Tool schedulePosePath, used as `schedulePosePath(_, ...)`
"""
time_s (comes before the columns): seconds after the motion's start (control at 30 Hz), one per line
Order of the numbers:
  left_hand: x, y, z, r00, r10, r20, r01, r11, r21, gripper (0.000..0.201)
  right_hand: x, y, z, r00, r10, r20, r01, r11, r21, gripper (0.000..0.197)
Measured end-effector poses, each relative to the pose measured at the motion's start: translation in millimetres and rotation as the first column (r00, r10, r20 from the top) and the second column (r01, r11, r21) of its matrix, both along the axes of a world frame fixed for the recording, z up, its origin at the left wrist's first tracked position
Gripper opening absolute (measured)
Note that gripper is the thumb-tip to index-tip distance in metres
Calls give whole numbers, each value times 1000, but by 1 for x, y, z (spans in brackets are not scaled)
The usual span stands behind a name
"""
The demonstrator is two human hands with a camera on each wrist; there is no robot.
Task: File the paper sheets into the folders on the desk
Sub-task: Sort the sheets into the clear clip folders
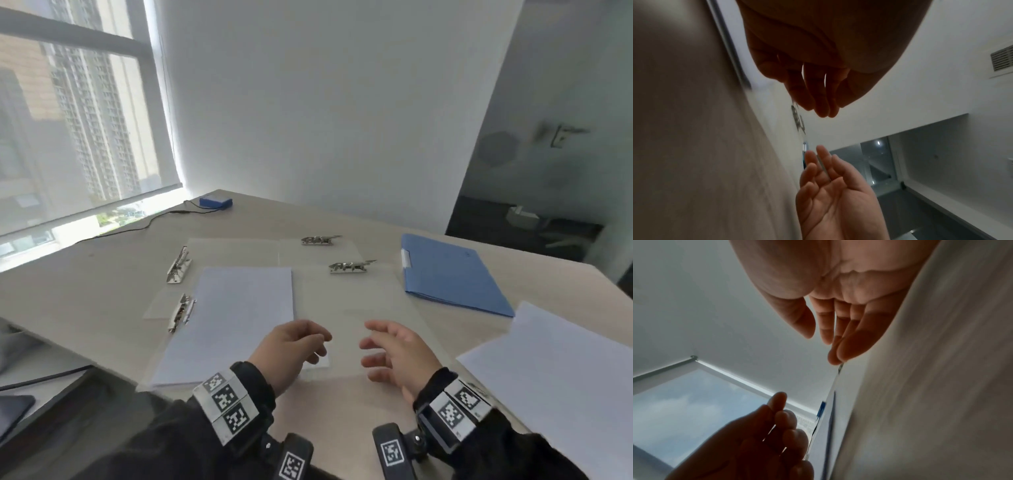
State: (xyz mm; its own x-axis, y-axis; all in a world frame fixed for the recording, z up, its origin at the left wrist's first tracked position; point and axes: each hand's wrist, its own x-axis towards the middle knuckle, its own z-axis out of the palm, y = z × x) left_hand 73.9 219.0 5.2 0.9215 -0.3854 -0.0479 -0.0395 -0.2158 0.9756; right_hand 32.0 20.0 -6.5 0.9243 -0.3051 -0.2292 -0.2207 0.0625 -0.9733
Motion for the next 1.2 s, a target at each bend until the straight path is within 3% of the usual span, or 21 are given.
schedulePosePath(0.23, -29, -119, -2, 978, -207, -2, 206, 977, -53, 20, -93, -99, 12, 960, -273, 59, 278, 951, -134, 21)
schedulePosePath(0.4, -58, -191, -6, 944, -329, 32, 330, 939, -98, 19, -155, -157, 13, 854, -513, 87, 520, 844, -134, 25)
schedulePosePath(0.63, -66, -259, -11, 947, -236, 217, 245, 969, -18, 21, -222, -216, 4, 649, -759, 52, 754, 634, -171, 21)
schedulePosePath(0.83, -50, -295, -25, 938, -277, 207, 222, 942, 252, 37, -244, -242, -4, 621, -780, -71, 778, 605, 168, 18)
schedulePosePath(0.9, -50, -305, -27, 912, -356, 205, 264, 891, 369, 44, -248, -245, -2, 627, -775, -85, 767, 594, 240, 22)
schedulePosePath(1.0, -59, -315, -28, 839, -501, 213, 293, 745, 599, 52, -252, -251, -2, 635, -765, -111, 759, 589, 278, 26)
schedulePosePath(1.07, -63, -317, -29, 822, -529, 209, 298, 713, 635, 52, -253, -255, -4, 643, -754, -134, 752, 589, 295, 28)
schedulePosePath(1.2, -66, -311, -28, 841, -499, 210, 330, 780, 532, 47, -252, -262, -5, 663, -729, -171, 740, 605, 294, 33)
